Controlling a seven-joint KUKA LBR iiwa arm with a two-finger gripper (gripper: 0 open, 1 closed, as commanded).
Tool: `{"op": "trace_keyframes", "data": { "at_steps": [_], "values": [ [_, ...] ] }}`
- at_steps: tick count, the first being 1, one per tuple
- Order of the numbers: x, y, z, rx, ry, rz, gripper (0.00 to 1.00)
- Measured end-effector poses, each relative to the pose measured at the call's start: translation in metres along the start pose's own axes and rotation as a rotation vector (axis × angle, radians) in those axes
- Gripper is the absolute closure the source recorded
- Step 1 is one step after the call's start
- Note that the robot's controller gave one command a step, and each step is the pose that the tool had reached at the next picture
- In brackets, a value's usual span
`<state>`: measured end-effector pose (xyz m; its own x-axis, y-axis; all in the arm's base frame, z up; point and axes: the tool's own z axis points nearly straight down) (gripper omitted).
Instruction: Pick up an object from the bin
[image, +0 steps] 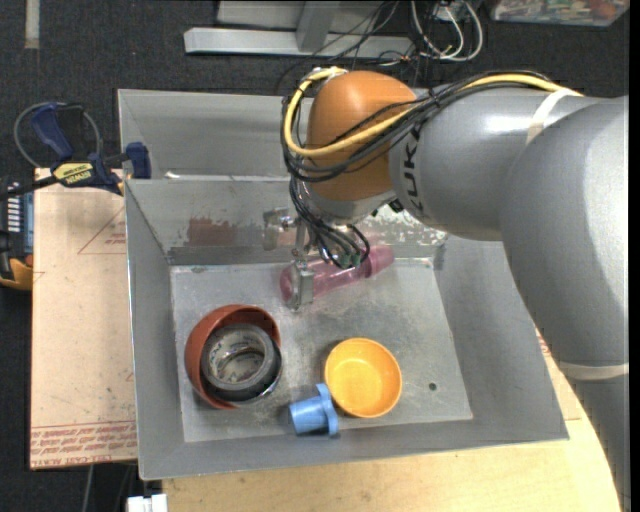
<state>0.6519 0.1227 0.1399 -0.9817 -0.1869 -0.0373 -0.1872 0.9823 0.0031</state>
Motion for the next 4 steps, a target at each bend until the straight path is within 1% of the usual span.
{"op": "trace_keyframes", "data": {
  "at_steps": [1,2,3,4],
  "values": [
    [0.057,-0.015,0.054,-0.003,0.032,0.007,0.0],
    [0.027,-0.013,-0.092,-0.002,-0.012,-0.034,1.0],
    [0.028,-0.014,-0.09,-0.002,-0.008,-0.033,0.0],
    [0.028,-0.014,-0.09,-0.002,-0.008,-0.033,0.0]
  ]
}}
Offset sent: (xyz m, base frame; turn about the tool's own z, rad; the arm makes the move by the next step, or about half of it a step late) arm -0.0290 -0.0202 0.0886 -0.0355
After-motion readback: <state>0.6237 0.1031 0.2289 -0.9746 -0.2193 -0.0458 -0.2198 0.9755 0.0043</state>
